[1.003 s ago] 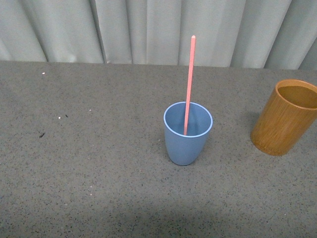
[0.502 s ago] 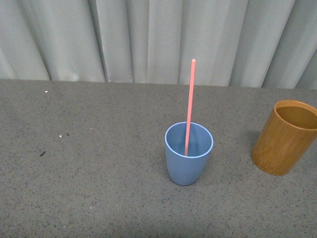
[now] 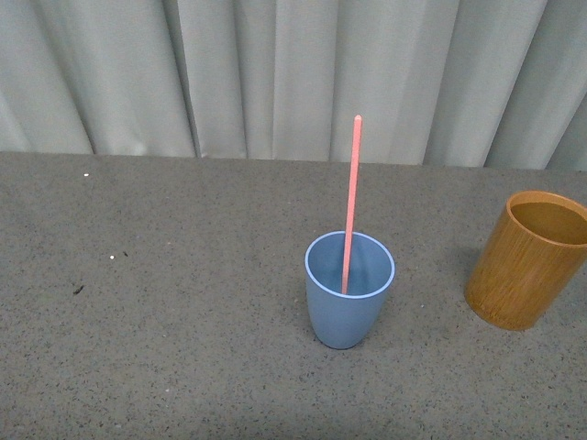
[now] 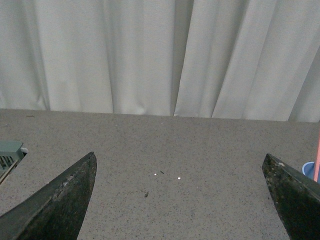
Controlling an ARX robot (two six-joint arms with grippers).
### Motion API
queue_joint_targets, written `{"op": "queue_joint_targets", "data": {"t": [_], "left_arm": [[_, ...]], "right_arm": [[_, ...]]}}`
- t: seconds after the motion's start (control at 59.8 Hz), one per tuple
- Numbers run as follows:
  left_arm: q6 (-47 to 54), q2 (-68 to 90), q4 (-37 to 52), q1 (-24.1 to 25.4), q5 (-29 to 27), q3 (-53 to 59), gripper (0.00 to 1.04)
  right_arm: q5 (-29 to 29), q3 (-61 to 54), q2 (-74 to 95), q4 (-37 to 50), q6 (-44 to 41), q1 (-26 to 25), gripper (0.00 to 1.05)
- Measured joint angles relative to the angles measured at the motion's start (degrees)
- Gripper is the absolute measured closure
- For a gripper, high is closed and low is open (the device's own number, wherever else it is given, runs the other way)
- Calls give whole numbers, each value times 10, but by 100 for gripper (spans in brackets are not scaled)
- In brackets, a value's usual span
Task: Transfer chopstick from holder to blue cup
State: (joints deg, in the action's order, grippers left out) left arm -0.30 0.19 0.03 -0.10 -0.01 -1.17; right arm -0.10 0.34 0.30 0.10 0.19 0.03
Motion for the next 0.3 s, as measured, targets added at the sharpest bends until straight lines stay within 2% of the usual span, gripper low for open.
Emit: {"op": "queue_joint_targets", "data": {"t": [0.301], "left_arm": [[0, 0, 0, 0, 0, 0, 7]], "right_arm": [[0, 0, 0, 0, 0, 0, 9]]}}
